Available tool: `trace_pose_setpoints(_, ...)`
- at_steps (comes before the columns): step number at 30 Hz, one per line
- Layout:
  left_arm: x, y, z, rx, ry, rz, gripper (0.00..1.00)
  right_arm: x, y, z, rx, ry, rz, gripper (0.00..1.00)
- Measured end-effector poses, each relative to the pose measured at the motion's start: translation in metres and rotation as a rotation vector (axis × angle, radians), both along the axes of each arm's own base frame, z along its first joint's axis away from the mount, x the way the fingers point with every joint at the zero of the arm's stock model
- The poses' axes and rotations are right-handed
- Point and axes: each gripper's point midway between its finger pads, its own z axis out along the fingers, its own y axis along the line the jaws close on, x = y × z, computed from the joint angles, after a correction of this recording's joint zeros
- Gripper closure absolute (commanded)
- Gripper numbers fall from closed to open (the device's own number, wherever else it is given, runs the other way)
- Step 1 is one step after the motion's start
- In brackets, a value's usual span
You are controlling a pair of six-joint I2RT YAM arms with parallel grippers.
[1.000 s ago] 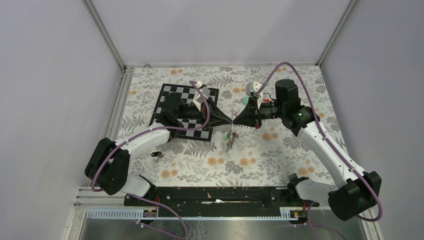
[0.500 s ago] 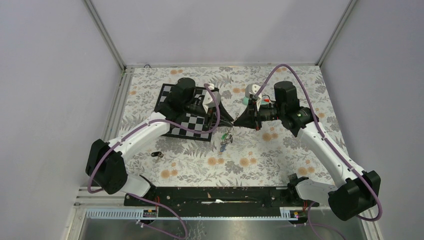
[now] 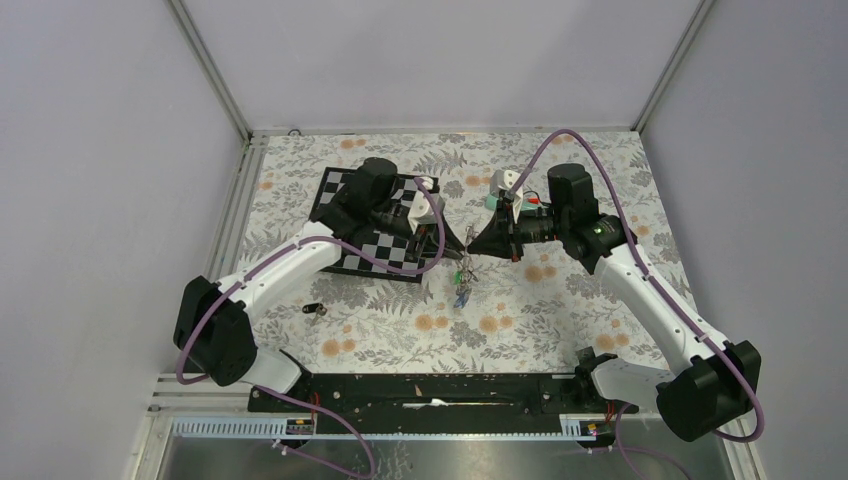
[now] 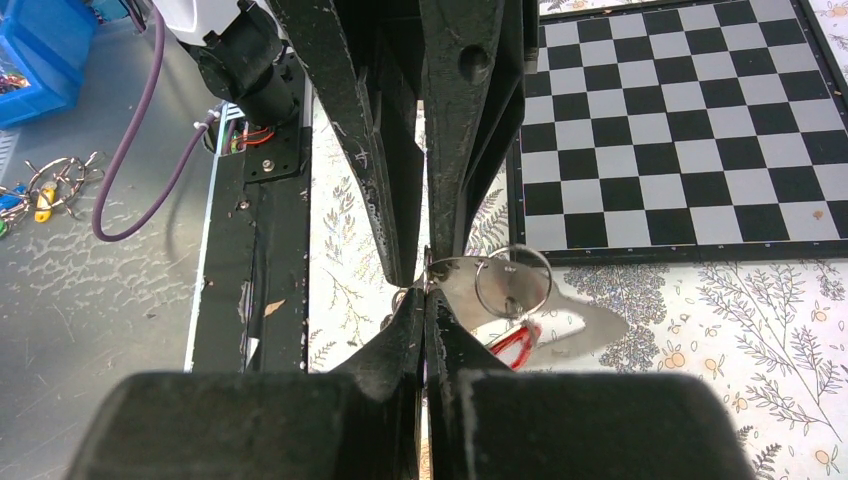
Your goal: Put the keys on the keyring
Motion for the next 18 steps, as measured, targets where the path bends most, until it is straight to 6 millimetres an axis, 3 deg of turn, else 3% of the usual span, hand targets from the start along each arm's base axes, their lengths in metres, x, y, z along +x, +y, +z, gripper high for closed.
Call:
trace_pose_setpoints(14,0.0017,-0.0006,0.0024,0.004,-0.004,0.002,0.76,-0.0013,-0.0004,-0.0046,-0.004,0.011,0.001,1.0)
trace_pose_setpoints(18,0.0031,-0.0016,0.0058,0.0,-0.012,0.005,0.8,-0.0016,-0.0006,-0.0058,-0.006,0.014,0.001,1.0)
